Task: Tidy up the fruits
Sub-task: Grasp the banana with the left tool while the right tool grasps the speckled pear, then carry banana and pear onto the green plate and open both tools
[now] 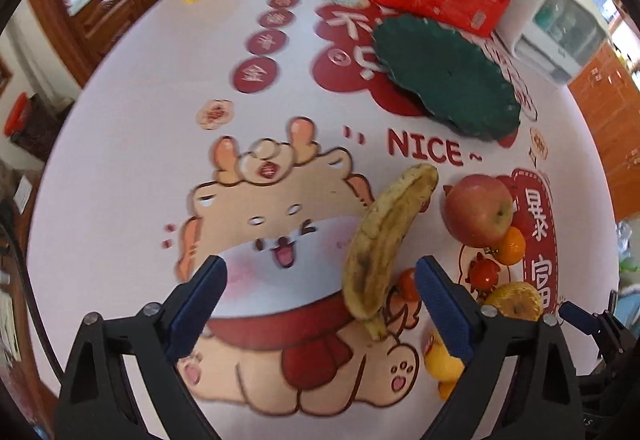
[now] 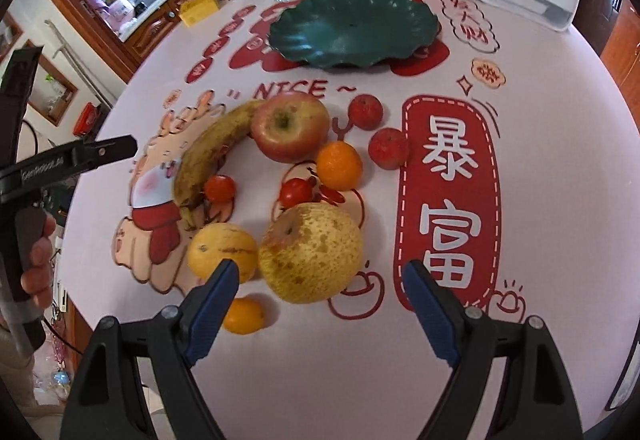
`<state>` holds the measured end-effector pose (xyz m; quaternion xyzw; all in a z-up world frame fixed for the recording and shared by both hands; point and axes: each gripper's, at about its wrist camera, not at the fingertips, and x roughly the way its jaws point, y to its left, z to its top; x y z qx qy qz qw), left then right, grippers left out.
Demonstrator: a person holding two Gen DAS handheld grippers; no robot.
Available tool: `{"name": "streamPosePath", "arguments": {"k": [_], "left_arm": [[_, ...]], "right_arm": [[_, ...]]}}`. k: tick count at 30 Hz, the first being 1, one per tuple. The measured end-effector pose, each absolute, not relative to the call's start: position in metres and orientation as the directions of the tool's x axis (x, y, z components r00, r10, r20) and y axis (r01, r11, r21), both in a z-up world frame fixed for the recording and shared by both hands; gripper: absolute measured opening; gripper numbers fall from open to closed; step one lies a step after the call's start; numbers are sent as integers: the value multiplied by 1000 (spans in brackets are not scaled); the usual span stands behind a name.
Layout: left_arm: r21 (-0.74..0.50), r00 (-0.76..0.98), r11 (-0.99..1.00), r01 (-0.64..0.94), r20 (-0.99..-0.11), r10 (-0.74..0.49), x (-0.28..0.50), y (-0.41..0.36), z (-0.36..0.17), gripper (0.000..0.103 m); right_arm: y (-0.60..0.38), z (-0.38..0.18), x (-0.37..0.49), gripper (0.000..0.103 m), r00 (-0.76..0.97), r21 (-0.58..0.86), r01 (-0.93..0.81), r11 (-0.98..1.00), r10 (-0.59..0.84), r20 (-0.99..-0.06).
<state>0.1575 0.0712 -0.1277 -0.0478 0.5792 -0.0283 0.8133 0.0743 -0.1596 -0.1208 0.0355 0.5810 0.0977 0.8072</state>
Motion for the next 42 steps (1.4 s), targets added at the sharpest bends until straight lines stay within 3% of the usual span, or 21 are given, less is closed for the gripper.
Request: {"name": "streamPosePath", "arguments": {"k": [5, 19, 25, 35, 42], "left_arm": [[-111, 270, 993, 44, -955, -119, 176, 50, -156, 75], [-102, 187, 990, 97, -975, -118, 206, 15, -193, 44], [-19, 205, 991, 136, -978, -47, 206, -4, -194, 38], [-64, 224, 995, 81, -971, -81, 196, 19, -185, 35], [-73, 288, 993, 95, -953, -97, 178, 33, -138, 36]], "right_arm": [[-156, -140, 79, 85, 264, 182, -112, 977, 206, -942], [-135, -155, 83, 74, 293, 123, -186, 975, 175, -940], [-135, -154, 83, 73, 313, 112, -204, 973, 174, -934], [-140, -147, 77, 72, 328, 148, -211, 966, 213, -920], [-143, -117, 75, 72, 388, 158, -226, 961, 238, -891]]}}
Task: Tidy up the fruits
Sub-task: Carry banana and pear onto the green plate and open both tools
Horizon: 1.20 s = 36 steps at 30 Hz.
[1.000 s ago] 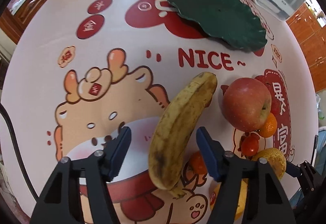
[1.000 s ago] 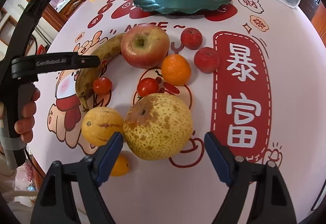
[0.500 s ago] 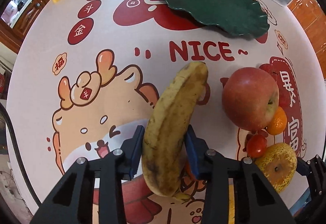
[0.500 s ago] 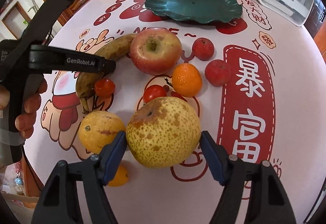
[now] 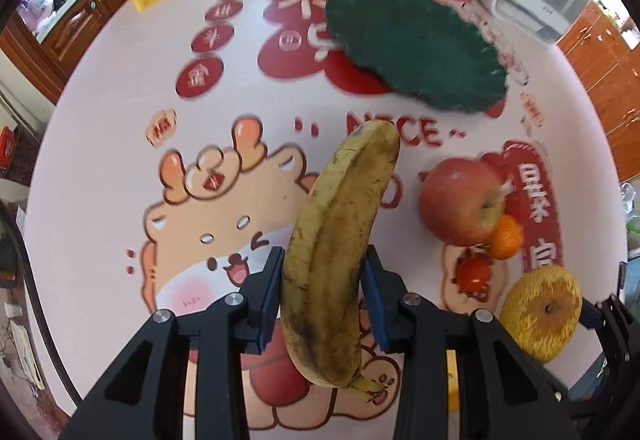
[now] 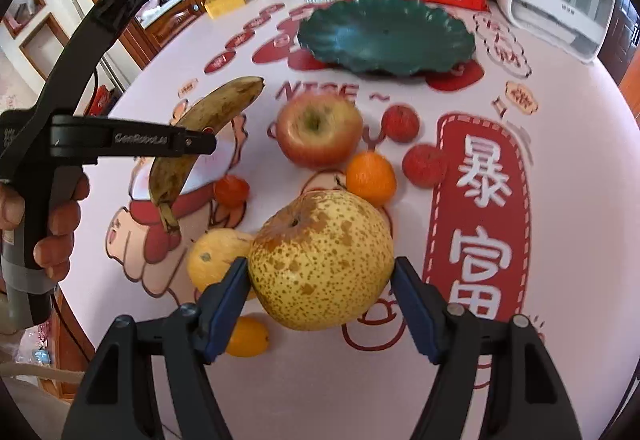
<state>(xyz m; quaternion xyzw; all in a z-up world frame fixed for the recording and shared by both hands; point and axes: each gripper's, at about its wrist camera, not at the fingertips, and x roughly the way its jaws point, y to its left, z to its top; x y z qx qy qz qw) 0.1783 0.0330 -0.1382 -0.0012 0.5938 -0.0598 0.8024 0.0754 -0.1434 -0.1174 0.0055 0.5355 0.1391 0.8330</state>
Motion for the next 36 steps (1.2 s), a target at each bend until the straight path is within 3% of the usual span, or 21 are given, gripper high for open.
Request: {"name": "streamPosePath", "arguments": {"k": [11, 21, 26, 36], "left_arm": [[-8, 462, 978, 210, -881, -107, 212, 18, -18, 36], [71, 545, 966, 249, -835, -80, 294, -19, 42, 36], [70, 521, 969, 237, -851, -66, 340, -32, 13, 36], [66, 379, 977, 205, -925, -18, 403, -44, -110, 36]], "right_arm": [[-175, -26, 135, 72, 536, 168, -221, 961, 264, -802], [-194, 59, 241, 72, 661, 135, -205, 969, 239, -711], [-203, 36, 299, 72, 623, 170, -141, 975, 221, -750], [-207, -93, 363, 72, 457, 216, -52, 975, 215, -863]]}}
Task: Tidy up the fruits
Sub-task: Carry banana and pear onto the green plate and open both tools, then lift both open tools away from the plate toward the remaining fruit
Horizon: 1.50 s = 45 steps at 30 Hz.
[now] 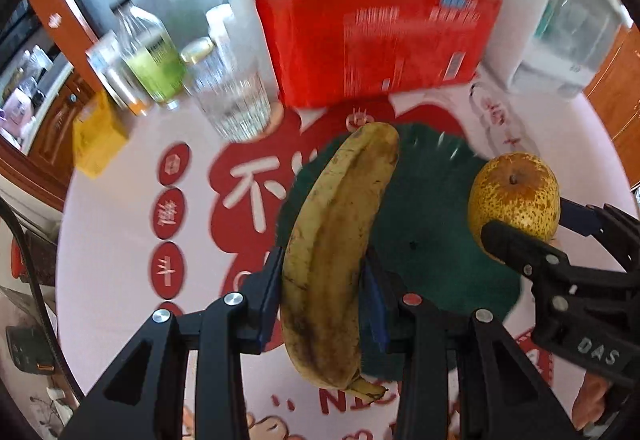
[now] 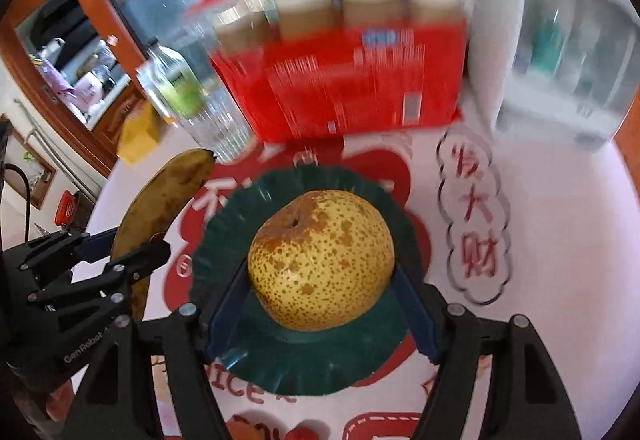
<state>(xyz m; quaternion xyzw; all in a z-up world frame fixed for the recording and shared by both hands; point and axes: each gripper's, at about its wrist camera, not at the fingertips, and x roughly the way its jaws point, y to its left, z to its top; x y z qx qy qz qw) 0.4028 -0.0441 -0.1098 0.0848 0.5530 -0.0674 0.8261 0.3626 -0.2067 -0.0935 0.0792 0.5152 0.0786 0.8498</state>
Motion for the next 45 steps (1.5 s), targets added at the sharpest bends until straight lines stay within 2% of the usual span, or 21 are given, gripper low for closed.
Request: {"name": "streamPosePath", "arguments": {"k": [6, 19, 21, 22, 26, 31, 45], "left_arm": [[38, 325, 978, 203, -945, -30, 417, -48, -150, 35], [40, 302, 979, 199, -953, -22, 425, -47, -177, 35], [41, 327, 978, 206, -945, -29, 422, -48, -173, 45], [39, 343, 977, 212, -939, -36, 420, -48, -168, 60], [98, 404, 977, 191, -915, 12, 413, -47, -155, 86], [45, 388, 983, 178, -921, -28, 407, -38, -149, 91], [44, 381, 976, 213, -924, -42, 350, -33, -138, 91]], "right_arm": [[-205, -130, 377, 72, 441, 262, -52, 964, 257, -860], [-205, -160, 379, 74, 451, 254, -82, 964, 263, -853], [-206, -160, 377, 74, 453, 248, -83, 965, 259, -853], [-206, -160, 375, 74, 453, 244, -84, 966, 255, -854], [-211, -159, 372, 74, 443, 251, -64, 966, 253, -860], [-212, -149, 366, 74, 455, 218, -68, 973, 225, -861], [-202, -117, 333, 74, 470, 169, -83, 982, 189, -862]]}}
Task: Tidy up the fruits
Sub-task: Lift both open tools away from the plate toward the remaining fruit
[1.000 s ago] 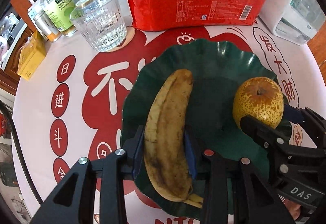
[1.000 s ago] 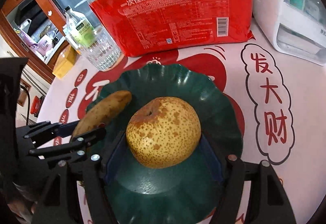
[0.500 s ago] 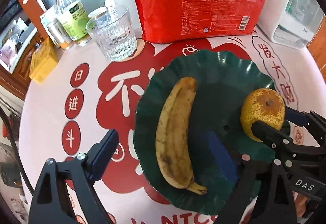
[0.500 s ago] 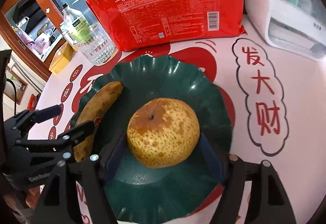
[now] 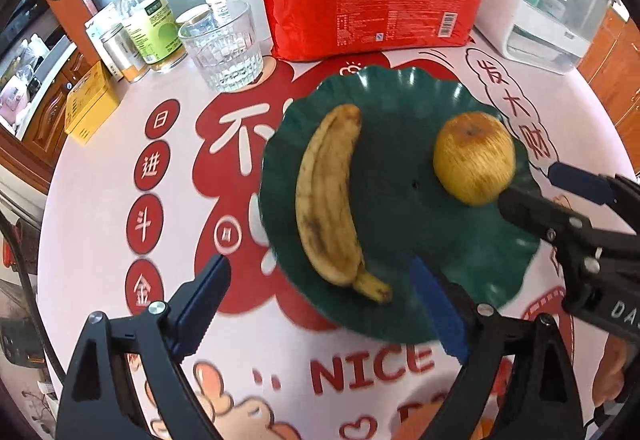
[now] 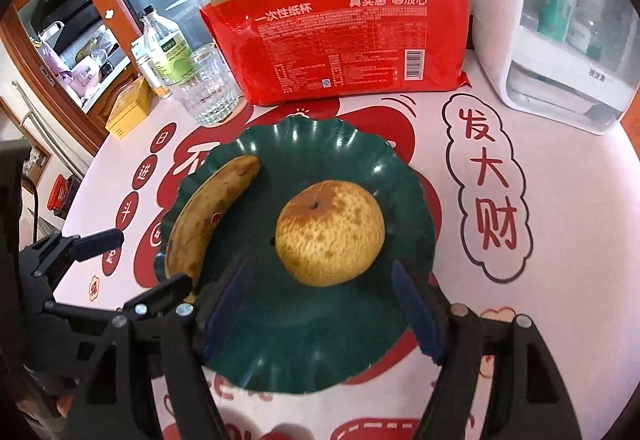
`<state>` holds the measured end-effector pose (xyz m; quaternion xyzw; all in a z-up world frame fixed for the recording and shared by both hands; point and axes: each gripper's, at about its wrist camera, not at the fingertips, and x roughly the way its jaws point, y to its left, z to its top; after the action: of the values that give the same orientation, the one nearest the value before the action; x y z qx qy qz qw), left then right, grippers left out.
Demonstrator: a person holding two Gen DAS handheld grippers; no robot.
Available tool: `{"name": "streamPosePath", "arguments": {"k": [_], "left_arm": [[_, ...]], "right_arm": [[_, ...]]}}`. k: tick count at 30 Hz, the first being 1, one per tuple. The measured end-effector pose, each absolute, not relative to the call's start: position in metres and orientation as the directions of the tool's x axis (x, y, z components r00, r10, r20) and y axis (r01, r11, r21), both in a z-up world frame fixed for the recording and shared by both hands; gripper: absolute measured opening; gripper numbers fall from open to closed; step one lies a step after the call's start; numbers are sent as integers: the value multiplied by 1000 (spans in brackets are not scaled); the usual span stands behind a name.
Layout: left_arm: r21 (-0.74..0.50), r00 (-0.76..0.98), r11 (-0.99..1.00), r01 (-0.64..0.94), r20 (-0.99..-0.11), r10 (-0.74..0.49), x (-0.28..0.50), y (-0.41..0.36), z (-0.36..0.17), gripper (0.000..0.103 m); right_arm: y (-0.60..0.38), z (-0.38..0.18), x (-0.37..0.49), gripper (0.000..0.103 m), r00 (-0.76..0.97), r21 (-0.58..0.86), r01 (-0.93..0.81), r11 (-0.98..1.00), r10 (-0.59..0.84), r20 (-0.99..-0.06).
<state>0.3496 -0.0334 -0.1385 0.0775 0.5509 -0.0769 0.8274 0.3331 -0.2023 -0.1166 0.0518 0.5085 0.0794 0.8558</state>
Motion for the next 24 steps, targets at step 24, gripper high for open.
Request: {"name": "streamPosePath", "arguments": {"k": [24], "left_arm": [[-68, 459, 982, 177, -876, -144, 177, -14, -58, 93]], "right_arm": [[-172, -30, 183, 74, 532, 110, -106, 988, 150, -833]]}}
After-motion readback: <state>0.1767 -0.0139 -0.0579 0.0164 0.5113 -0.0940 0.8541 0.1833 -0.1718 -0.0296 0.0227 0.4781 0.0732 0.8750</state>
